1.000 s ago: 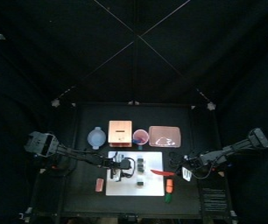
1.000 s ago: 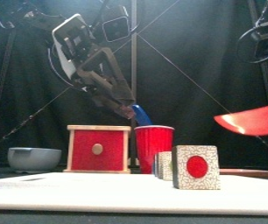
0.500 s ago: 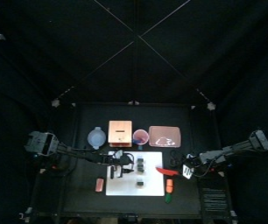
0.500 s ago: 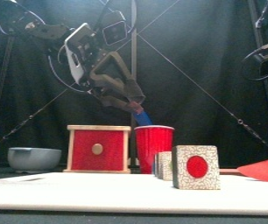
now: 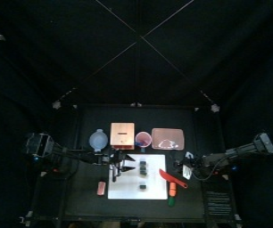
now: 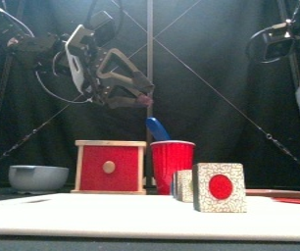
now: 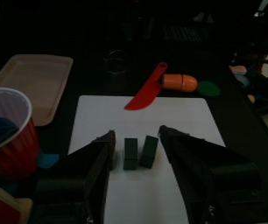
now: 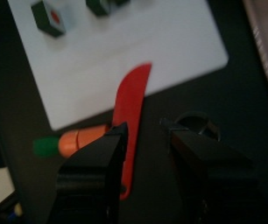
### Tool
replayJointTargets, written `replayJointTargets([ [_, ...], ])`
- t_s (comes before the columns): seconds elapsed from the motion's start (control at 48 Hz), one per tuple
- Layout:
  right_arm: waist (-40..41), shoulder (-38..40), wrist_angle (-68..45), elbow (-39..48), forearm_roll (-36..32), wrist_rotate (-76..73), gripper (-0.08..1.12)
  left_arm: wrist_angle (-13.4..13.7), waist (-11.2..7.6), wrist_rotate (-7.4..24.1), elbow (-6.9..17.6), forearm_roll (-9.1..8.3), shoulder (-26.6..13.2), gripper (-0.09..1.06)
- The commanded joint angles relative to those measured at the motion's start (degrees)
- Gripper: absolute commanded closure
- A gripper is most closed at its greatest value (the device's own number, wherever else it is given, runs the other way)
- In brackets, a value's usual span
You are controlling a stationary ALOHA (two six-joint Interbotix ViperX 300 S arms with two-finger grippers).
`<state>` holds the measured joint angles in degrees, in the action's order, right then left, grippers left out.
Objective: Place sushi on board then cut the sushi with the knife then place the pieces on the plate
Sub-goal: Place the 4 sushi pieces on the plate
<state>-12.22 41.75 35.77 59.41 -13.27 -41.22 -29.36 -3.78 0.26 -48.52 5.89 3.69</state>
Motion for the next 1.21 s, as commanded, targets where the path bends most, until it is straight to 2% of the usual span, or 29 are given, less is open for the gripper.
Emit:
replayJointTargets([
  [0.021,2.9,-5.1,-5.0,-3.1,-7.8,-0.1,0.30,-1.1,0.35,0.0,-0.3,0.09,1.3,0.15],
  [0.125,6.8,-10.5,-10.6,-5.2,-11.8,0.0,0.30,-1.1,0.70,0.1,-1.1,0.18,1.3,0.15],
  [0.333,10.5,-20.9,-22.9,-8.9,-13.0,0.1,0.30,-1.1,1.14,0.0,-2.9,0.18,1.3,0.15],
  [0.625,11.0,-34.5,-25.5,-16.2,-13.9,0.6,0.28,-1.1,1.49,0.2,-4.0,-0.09,2.0,0.15],
  [0.875,12.0,-39.8,-24.8,-20.5,-14.4,0.7,0.27,-1.0,2.29,0.2,-5.2,-0.26,2.0,0.15],
  [1.208,12.7,-43.4,-24.4,-22.2,-15.0,0.8,0.27,-1.0,2.29,0.2,-6.2,-0.26,2.0,0.15],
])
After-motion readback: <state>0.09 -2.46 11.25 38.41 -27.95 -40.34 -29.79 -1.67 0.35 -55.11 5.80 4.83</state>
